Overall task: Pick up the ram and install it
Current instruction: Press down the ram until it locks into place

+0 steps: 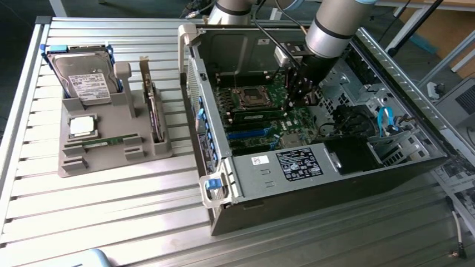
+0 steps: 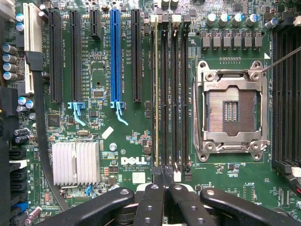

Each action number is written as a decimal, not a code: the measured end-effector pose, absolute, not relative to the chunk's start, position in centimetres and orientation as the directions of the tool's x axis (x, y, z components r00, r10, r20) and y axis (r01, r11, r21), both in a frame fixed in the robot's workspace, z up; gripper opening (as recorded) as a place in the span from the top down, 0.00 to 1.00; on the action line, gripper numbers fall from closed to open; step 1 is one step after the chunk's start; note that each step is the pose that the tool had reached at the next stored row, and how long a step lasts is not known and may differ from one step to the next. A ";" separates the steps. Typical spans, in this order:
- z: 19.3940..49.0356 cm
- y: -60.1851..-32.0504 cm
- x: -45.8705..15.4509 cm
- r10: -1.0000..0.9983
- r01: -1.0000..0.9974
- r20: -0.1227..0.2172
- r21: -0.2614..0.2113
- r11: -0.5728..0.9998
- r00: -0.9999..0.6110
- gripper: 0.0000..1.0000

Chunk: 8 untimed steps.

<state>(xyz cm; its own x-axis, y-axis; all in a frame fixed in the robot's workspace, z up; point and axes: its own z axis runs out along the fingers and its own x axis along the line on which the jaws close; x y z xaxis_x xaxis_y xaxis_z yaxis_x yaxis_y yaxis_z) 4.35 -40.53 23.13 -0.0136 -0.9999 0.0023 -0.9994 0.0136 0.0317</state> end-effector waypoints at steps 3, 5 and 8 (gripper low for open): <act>23.2 -40.5 4.3 -1.000 -0.999 0.002 0.032 0.014 -0.014 0.89; 23.3 -40.5 4.4 -1.000 -0.999 0.002 0.032 0.014 -0.014 0.89; 23.7 -40.5 4.4 -1.000 -0.999 0.002 0.032 0.014 -0.014 0.89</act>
